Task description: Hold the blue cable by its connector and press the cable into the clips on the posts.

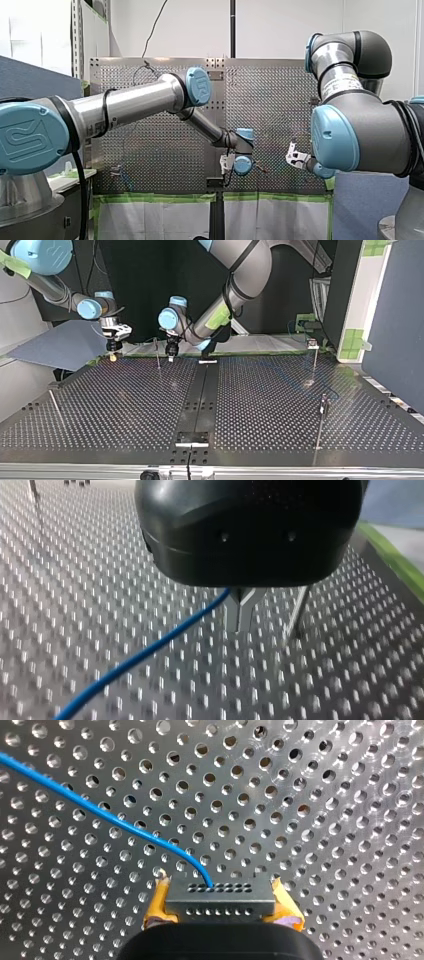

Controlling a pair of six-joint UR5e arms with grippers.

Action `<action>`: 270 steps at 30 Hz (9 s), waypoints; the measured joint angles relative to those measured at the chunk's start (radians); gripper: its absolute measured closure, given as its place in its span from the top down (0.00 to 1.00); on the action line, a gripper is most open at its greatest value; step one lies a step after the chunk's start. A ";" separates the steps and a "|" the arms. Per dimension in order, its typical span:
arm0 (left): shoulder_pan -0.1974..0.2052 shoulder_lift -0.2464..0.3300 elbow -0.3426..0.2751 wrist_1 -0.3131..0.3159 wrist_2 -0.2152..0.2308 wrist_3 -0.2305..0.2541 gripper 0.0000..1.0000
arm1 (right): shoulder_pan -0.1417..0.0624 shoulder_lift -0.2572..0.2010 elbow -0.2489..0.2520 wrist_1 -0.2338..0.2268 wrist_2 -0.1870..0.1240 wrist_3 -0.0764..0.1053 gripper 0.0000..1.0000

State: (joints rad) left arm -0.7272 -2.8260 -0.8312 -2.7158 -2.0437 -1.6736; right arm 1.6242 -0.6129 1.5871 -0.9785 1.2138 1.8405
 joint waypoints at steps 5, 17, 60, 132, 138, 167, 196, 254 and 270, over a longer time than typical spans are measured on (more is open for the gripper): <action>0.019 -0.008 0.002 -0.027 0.003 0.001 0.00 | 0.009 0.026 -0.033 0.031 0.000 -0.007 0.00; 0.008 -0.054 0.045 -0.100 0.025 0.012 0.00 | 0.019 0.056 -0.101 0.116 0.001 -0.025 0.00; -0.026 -0.052 0.018 -0.110 -0.025 0.047 0.99 | 0.031 0.059 -0.122 0.124 -0.004 -0.022 0.00; -0.138 0.041 -0.157 -0.026 0.031 0.040 0.99 | 0.041 0.064 -0.121 0.148 0.002 -0.025 0.00; -0.138 0.042 -0.157 -0.028 0.021 0.042 0.99 | 0.041 0.064 -0.121 0.150 0.003 -0.025 0.00; -0.137 0.041 -0.157 -0.029 0.015 0.042 0.99 | 0.042 0.067 -0.121 0.150 0.006 -0.027 0.00; -0.147 0.091 -0.223 -0.064 -0.018 0.058 0.99 | 0.024 0.068 -0.033 0.144 0.070 -0.094 0.00; -0.131 0.342 -0.393 -0.402 0.164 -0.201 0.99 | -0.021 0.029 0.175 -0.012 -0.060 -0.109 0.00; -0.054 0.265 -0.249 -0.546 0.205 -0.157 0.99 | -0.017 0.029 0.173 -0.016 -0.060 -0.102 0.00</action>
State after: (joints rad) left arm -0.7816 -2.5613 -1.0801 -3.2615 -1.8382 -1.8310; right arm 1.6069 -0.5838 1.7604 -0.9946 1.1537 1.7383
